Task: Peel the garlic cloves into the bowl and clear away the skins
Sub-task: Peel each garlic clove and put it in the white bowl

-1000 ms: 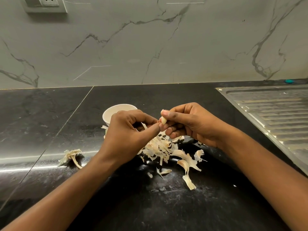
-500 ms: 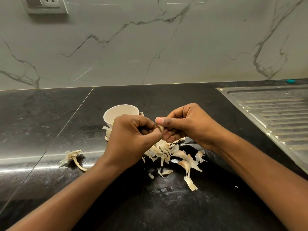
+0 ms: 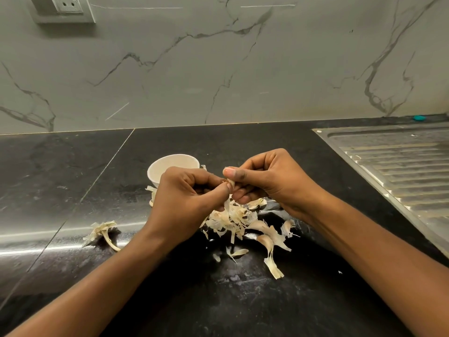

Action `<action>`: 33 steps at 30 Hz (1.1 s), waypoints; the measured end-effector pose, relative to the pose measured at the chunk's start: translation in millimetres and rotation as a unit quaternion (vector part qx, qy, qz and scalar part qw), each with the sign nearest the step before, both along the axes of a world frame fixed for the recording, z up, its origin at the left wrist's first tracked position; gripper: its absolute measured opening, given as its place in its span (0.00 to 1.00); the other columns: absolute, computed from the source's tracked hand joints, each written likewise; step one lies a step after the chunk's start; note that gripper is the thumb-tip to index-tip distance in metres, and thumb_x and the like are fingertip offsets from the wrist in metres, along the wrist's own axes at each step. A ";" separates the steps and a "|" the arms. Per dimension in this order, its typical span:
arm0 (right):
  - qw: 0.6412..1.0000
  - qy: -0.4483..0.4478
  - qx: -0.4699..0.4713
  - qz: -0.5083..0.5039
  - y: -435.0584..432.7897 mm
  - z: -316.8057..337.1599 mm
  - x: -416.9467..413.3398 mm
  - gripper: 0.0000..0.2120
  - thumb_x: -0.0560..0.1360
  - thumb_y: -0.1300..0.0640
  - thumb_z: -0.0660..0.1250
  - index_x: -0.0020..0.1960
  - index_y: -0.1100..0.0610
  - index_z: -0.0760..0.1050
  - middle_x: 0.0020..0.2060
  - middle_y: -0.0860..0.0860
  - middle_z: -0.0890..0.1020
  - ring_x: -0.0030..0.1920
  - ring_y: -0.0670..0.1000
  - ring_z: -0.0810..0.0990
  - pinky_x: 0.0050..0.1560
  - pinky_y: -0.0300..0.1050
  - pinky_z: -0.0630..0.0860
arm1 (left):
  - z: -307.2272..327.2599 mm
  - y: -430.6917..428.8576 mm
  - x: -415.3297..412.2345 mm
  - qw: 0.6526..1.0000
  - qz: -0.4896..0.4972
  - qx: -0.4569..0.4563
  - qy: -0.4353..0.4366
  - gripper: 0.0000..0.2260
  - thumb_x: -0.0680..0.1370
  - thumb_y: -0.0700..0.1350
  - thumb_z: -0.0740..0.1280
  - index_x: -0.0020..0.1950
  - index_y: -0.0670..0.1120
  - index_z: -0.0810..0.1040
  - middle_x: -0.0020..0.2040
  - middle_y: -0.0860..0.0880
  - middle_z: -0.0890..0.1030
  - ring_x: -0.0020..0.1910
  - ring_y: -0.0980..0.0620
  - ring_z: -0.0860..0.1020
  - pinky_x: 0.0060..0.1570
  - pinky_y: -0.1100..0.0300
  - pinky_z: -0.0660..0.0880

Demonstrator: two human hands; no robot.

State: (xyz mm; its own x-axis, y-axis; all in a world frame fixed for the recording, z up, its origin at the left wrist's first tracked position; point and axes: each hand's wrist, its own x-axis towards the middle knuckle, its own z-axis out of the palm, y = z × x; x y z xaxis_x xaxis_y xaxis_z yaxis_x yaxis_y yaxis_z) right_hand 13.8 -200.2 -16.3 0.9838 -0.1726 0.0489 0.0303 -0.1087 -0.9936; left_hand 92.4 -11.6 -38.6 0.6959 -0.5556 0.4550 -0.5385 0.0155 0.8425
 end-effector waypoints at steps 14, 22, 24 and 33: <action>1.000 0.004 0.012 0.016 1.9 -1.7 -0.1 0.10 0.77 0.57 0.77 0.48 0.65 0.86 0.42 0.64 0.87 0.39 0.55 0.88 0.41 0.43 0.86 | 0.7 -1.4 -1.7 0.999 0.036 -0.020 -0.009 0.08 0.75 0.36 0.76 0.37 0.45 0.87 0.29 0.46 0.83 0.27 0.38 0.79 0.29 0.40 0.78; 0.997 0.013 0.037 0.060 -1.7 1.0 -1.4 0.12 0.75 0.55 0.76 0.54 0.64 0.86 0.46 0.63 0.87 0.41 0.55 0.87 0.43 0.42 0.85 | 6.2 2.0 -1.3 0.999 0.032 -0.027 -0.001 0.06 0.75 0.38 0.77 0.38 0.44 0.87 0.30 0.46 0.83 0.29 0.38 0.79 0.30 0.47 0.78; 0.997 0.010 0.040 0.060 -3.5 0.2 -0.8 0.12 0.75 0.58 0.76 0.55 0.64 0.86 0.46 0.63 0.88 0.42 0.55 0.87 0.43 0.42 0.86 | 6.6 2.9 -1.1 0.999 0.029 -0.027 0.014 0.06 0.75 0.37 0.77 0.39 0.44 0.88 0.31 0.45 0.84 0.30 0.38 0.80 0.33 0.48 0.79; 0.994 0.017 0.065 0.084 -9.0 0.6 -0.8 0.12 0.82 0.62 0.68 0.61 0.69 0.82 0.53 0.66 0.87 0.46 0.56 0.88 0.47 0.44 0.86 | 11.7 2.8 -0.7 0.993 0.020 -0.054 0.107 0.08 0.75 0.29 0.73 0.37 0.36 0.85 0.32 0.39 0.82 0.28 0.49 0.78 0.29 0.62 0.74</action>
